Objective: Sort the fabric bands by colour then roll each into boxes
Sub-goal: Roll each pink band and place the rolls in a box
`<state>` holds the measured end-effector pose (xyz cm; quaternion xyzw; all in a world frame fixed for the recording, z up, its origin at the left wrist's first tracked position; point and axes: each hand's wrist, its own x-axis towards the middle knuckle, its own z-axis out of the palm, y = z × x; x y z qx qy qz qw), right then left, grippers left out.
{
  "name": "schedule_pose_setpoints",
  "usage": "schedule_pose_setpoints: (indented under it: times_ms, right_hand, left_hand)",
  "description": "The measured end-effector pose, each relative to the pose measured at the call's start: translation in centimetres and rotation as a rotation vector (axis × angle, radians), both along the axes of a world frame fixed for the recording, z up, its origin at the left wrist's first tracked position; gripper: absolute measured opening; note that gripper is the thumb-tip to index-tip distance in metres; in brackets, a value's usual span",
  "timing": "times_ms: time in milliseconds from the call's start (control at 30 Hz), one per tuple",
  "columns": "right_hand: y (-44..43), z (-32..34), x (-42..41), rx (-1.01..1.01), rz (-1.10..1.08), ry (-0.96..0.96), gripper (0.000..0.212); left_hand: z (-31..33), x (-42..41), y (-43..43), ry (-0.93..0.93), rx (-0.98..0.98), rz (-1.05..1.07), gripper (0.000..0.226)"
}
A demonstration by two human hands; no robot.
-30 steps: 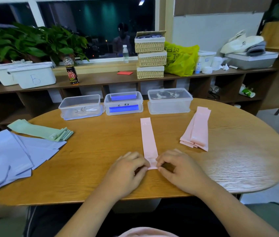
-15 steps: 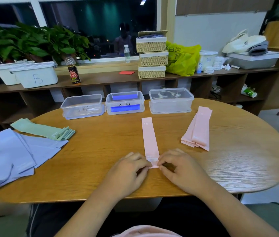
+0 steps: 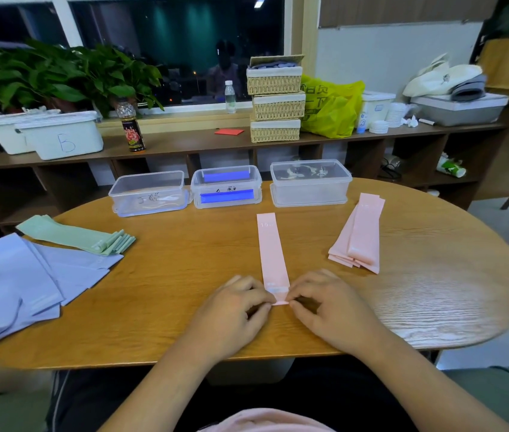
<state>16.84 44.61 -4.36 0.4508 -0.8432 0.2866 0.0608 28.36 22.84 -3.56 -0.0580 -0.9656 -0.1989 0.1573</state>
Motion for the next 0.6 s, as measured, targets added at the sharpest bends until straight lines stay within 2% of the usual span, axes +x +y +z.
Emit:
schedule_pose_setpoints:
  times_ms: [300, 600]
  right_hand:
    - [0.14, 0.51, 0.29, 0.015, 0.014, 0.005, 0.012]
    - [0.03, 0.52, 0.68, 0.044, -0.021, 0.07, 0.025]
  left_hand:
    - [0.2, 0.2, 0.01, 0.0, 0.004, -0.02, 0.023]
    - [-0.03, 0.29, 0.22, 0.024, -0.042, 0.013, 0.032]
